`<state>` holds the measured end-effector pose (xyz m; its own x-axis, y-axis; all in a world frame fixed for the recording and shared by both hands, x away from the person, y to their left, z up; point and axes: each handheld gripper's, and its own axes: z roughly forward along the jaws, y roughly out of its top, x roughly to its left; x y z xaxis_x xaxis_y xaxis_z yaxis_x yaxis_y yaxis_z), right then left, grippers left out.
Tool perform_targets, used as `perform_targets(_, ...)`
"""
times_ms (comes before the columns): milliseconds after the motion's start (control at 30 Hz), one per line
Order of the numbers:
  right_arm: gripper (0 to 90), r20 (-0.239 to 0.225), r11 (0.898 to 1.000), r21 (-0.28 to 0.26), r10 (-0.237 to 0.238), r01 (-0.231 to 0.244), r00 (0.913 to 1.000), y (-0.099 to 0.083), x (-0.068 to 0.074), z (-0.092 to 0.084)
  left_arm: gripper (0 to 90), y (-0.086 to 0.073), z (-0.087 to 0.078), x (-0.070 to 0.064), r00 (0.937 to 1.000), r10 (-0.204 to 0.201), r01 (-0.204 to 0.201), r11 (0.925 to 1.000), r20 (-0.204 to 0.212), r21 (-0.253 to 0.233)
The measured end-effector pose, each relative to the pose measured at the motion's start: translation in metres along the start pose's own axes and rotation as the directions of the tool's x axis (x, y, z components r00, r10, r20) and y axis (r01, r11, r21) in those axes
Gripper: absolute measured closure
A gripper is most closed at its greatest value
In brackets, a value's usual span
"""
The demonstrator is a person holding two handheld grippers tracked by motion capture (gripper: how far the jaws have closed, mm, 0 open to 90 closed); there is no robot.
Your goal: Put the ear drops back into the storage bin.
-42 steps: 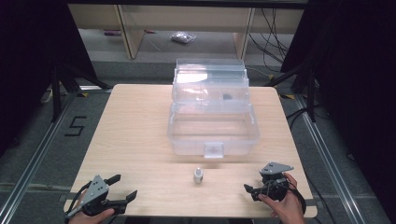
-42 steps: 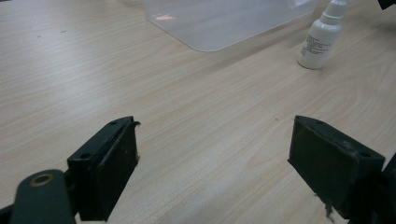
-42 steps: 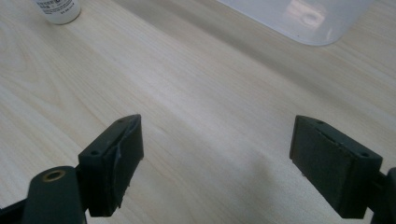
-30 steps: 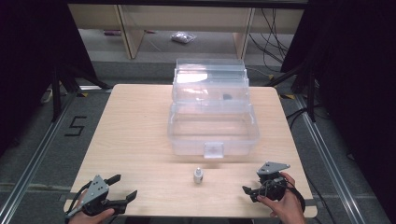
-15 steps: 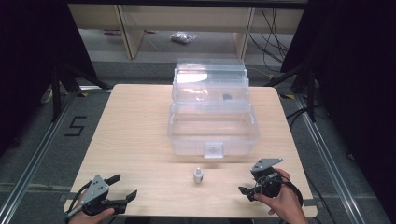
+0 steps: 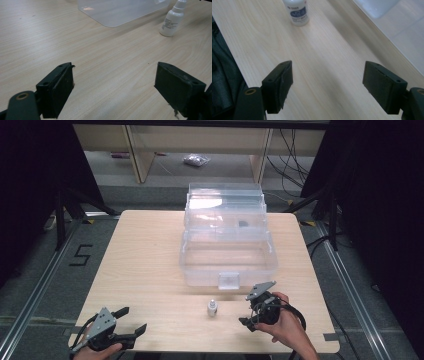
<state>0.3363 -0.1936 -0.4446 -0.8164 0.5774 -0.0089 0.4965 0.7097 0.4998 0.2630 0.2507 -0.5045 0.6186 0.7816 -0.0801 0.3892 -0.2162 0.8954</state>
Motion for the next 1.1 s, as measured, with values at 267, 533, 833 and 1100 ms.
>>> perform_targets(267,27.1,-0.028,0.996,0.019,-0.082,0.082,0.9963,0.021,0.009,0.009,14.7,0.000,0.000,0.000,1.0000,0.001,-0.001,1.0000,-0.003,-0.005)
perform_targets(533,27.7,-0.040,0.992,0.055,-0.110,0.112,0.9932,0.036,0.018,0.018,14.8,0.000,0.000,0.000,1.0000,0.003,-0.003,1.0000,-0.008,0.000)
perform_targets(833,31.0,-0.043,0.984,0.083,-0.155,0.158,0.9870,0.054,0.021,0.029,14.8,0.000,-0.001,0.000,1.0000,0.006,-0.006,1.0000,-0.004,0.003)
perform_targets(1100,34.3,-0.052,0.975,0.118,-0.184,0.189,0.9815,0.069,0.026,0.038,14.7,0.000,0.000,0.000,1.0000,0.007,-0.007,1.0000,-0.004,0.000)
